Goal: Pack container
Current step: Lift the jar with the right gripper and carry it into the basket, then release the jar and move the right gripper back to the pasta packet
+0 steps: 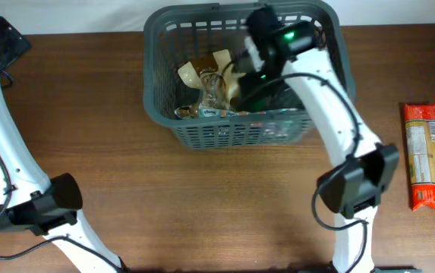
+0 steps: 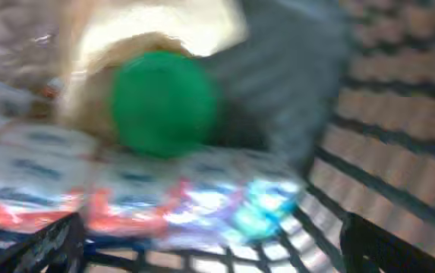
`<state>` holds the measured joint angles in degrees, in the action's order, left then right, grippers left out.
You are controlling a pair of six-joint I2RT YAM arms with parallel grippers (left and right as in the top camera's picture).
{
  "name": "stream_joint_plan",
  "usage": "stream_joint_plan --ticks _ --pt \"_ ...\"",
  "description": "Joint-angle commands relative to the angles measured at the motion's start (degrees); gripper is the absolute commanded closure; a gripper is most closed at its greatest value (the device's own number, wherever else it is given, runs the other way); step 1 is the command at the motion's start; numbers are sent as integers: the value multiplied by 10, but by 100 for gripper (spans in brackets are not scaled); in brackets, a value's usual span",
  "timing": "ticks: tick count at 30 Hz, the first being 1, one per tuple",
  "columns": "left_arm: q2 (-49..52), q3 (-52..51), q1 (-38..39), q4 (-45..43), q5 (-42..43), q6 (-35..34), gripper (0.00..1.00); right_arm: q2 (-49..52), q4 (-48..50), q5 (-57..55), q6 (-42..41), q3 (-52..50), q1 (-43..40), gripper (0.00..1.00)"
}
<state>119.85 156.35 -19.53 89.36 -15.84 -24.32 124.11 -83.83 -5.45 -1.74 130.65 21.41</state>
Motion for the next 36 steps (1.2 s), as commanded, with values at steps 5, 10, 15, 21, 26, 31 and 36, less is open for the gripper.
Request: stream_joint_plan --ticks 5,10,15,21,26,31,36 --pt "-15 8 -1 -1 0 -7 1 -86 -91 -42 -95 92 -181 1" --pt "-15 8 -1 -1 0 -7 1 -107 -107 21 -15 104 -282 1" --pt "-15 8 -1 -1 0 -7 1 -130 -104 103 30 111 -316 1" --pt "-15 8 -1 -1 0 -7 1 -138 -109 11 4 111 -315 1" --pt "-15 8 -1 -1 0 -7 1 -138 -122 -55 -34 109 -357 1" --pt "-15 8 -1 -1 0 -7 1 -138 -128 -56 -48 109 -432 1" --pt "-15 8 -1 -1 0 -7 1 -131 -128 -45 -47 109 -504 1"
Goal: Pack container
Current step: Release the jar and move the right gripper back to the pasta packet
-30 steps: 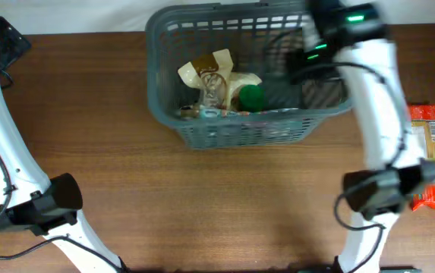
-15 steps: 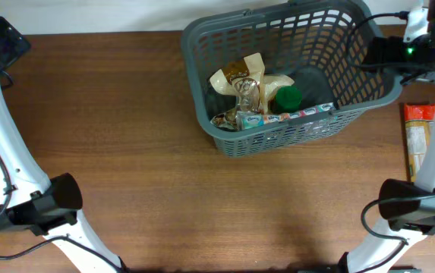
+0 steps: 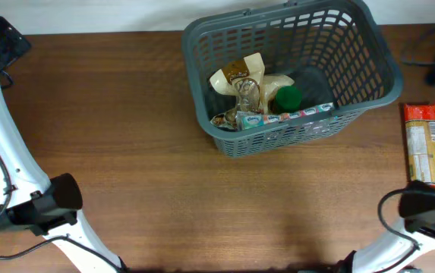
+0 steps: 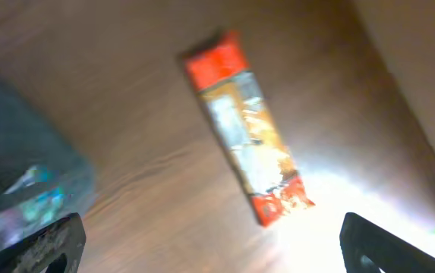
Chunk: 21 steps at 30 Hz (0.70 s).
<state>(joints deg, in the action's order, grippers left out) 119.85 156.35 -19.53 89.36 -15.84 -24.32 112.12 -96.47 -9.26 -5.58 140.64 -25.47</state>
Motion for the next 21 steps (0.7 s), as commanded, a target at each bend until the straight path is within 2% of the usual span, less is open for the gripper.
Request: stream_joint_plan --ticks 1,7,11,21 --pt "-15 8 -1 -1 0 -7 1 -7 -2 2 -9 9 -48 1" --pt "-15 8 -1 -1 0 -7 1 23 5 15 -2 -20 -96 1" --pt "-15 8 -1 -1 0 -7 1 37 35 14 16 -76 -103 1" --pt "-15 8 -1 -1 0 -7 1 38 208 -20 63 -356 -102 1"
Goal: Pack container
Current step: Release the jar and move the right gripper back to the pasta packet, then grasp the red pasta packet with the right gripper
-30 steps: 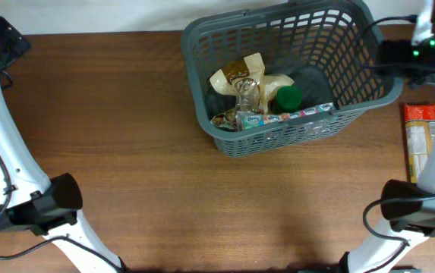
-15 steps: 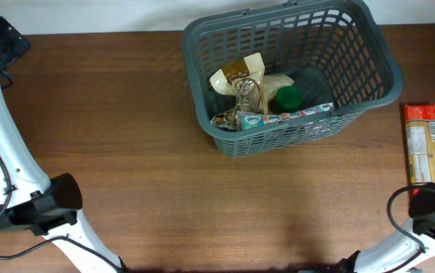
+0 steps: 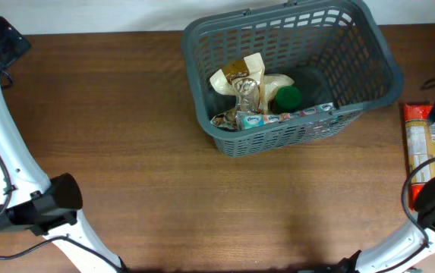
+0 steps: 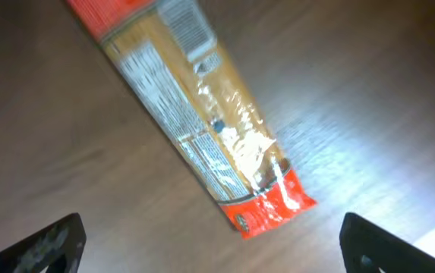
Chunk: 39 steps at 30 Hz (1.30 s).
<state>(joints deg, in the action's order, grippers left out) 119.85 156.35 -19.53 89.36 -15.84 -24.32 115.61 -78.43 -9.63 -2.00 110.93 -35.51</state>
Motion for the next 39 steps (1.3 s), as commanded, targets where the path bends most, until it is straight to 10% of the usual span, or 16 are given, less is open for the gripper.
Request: stream_joint_plan --ticks 1,39 --pt "-15 8 -1 -1 0 -7 1 3 45 -16 35 -78 -2 1" --pt "-15 8 -1 -1 0 -7 1 10 269 65 213 -188 -33 1"
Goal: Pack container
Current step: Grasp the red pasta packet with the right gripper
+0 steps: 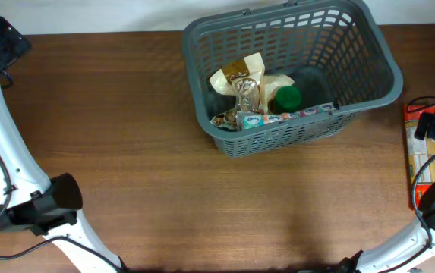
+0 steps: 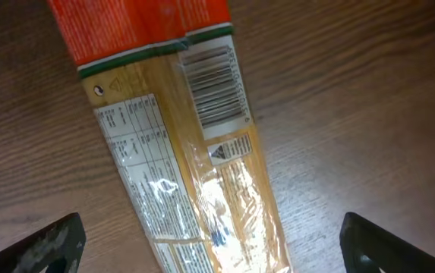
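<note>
A long orange-and-red spaghetti packet [image 1: 419,163] [image 2: 179,144] lies flat on the wooden table at the right edge. My right gripper [image 2: 217,262] hovers low over it, open, with one dark fingertip [image 2: 50,246] on each side of the packet. The grey plastic basket [image 1: 278,140] stands at the back, right of centre. It holds a tan snack bag [image 1: 236,76], a green-lidded jar [image 1: 287,97] and a flat printed packet [image 1: 293,116]. My left gripper [image 1: 1,38] sits at the far left back corner, its fingers too small to read.
The basket's right wall [image 1: 392,72] stands just left of the right gripper and the packet. The left arm's base [image 1: 50,205] stands at the left front. Bare table [image 1: 126,136] stretches between it and the basket.
The right gripper is lower and closer over the spaghetti packet, which now fills more of the wrist view. Its jaws remain open. The basket and left arm have not moved.
At first the right gripper was inside the basket above the green-lidded jar. Then the basket stood further right and the gripper was out near the table's right edge with the packet in view. It then hung over the packet, and now sits lower, straddling it.
</note>
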`<state>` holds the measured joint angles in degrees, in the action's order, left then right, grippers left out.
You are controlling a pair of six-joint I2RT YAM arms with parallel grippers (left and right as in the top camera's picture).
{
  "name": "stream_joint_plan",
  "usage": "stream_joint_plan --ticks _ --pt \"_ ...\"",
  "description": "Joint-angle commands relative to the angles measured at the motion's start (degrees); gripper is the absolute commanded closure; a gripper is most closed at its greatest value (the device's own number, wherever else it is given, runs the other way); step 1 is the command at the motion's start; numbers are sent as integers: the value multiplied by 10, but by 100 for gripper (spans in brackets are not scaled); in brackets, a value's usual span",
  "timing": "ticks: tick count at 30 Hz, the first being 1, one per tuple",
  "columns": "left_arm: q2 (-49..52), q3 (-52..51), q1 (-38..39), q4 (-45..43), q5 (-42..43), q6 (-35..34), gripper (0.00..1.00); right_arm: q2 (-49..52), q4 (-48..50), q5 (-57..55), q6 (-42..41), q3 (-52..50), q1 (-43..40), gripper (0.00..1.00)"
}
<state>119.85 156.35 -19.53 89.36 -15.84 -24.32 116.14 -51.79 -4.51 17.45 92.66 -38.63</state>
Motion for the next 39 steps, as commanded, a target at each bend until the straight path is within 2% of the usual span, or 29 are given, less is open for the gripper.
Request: stream_joint_plan --ticks 1,19,24,26,27,28,29,30,39 --pt "-15 8 -1 -1 0 -7 1 9 2 14 18 -5 -1 1" --pt "-15 8 -1 -1 0 -7 1 96 14 11 15 -10 -15 1" --pt "-15 8 -1 -1 0 -7 1 120 15 13 -19 -17 -28 0" --pt "-15 8 -1 -1 0 -7 1 126 15 13 -19 -24 -31 7" --pt "-15 8 -1 -1 0 -7 1 127 15 13 -19 -27 -31 18" --pt "-15 8 -1 -1 0 -7 1 127 14 13 -19 -29 -31 66" --pt "-15 8 -1 -1 0 -7 1 127 14 13 -26 -29 -30 84" --pt "-15 8 -1 -1 0 -7 1 127 14 13 -35 -29 -30 96" --pt "-15 8 -1 -1 0 -7 1 125 4 22 -112 -24 -30 96"
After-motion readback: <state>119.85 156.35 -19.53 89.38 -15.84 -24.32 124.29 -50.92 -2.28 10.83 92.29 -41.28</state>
